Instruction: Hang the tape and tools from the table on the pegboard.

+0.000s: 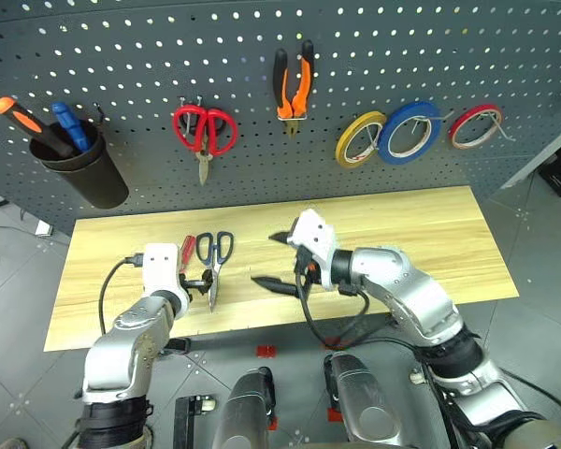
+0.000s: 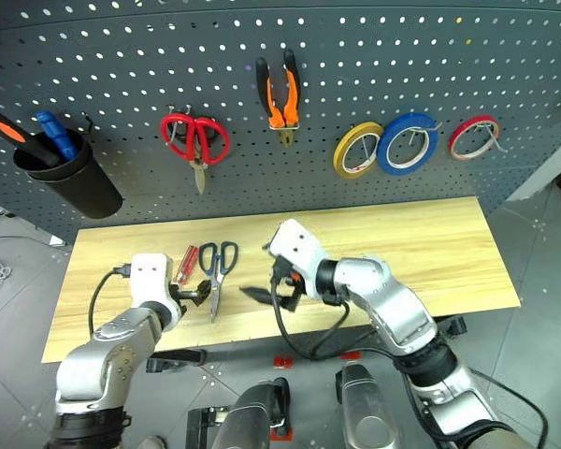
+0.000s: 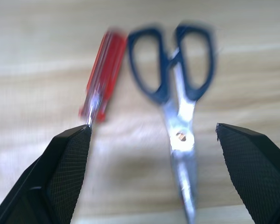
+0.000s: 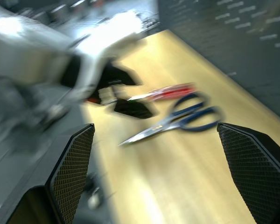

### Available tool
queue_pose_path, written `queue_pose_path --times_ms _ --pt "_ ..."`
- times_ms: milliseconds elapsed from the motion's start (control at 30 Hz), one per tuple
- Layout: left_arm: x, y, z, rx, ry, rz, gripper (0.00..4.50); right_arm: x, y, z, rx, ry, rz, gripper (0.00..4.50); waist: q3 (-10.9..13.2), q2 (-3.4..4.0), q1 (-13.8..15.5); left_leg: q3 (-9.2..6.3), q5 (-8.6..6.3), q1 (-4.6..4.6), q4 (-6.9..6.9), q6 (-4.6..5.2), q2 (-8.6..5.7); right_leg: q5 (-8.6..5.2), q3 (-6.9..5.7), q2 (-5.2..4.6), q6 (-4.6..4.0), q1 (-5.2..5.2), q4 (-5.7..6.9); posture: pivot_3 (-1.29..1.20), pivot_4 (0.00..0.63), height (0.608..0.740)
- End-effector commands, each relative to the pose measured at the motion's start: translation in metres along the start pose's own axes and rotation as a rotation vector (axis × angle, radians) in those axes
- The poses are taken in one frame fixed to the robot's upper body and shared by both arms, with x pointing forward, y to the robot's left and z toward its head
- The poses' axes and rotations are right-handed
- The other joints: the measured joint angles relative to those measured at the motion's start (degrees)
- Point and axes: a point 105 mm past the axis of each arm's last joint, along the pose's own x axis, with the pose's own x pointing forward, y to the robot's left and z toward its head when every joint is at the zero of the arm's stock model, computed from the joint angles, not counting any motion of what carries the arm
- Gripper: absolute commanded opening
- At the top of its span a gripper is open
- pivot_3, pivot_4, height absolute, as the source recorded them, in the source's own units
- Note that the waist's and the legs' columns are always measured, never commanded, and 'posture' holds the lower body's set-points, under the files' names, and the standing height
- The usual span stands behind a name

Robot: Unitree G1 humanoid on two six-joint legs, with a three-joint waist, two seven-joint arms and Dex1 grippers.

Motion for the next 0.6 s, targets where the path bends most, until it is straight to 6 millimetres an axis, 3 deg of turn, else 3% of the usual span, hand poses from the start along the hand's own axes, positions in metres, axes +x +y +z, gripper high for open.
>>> queue_pose_path --times_ms 33,433,600 --pt "0.01 -0.006 -0.002 0.007 0.024 0.008 4.48 0.002 0.015 0.013 -0.015 -0.033 0.057 4.49 0.0 -0.01 0.06 -0.03 0.01 0.01 0.02 -0.02 0.01 0.01 -0.04 0.0 0.0 0.02 0.02 -0.26 0.329 0.74" --pt "0.048 -0.028 -0.003 -0.068 0.111 -0.04 4.48 0.002 0.011 0.016 -0.014 -0.02 0.038 4.49 0.01 -0.09 0.09 -0.02 0.03 -0.07 0.03 -0.06 -0.01 0.03 -0.07 -0.02 0.02 0.0 -0.08 -0.28 0.332 0.74" --pt "0.055 -0.031 -0.008 -0.144 0.15 -0.071 3.02 -0.001 0.005 0.02 -0.057 -0.002 0.026 4.5 0.0 -0.09 -0.06 -0.04 0.04 -0.01 0.06 -0.08 0.0 0.04 -0.12 -0.02 0.04 0.04 -0.03 -0.31 0.329 0.74"
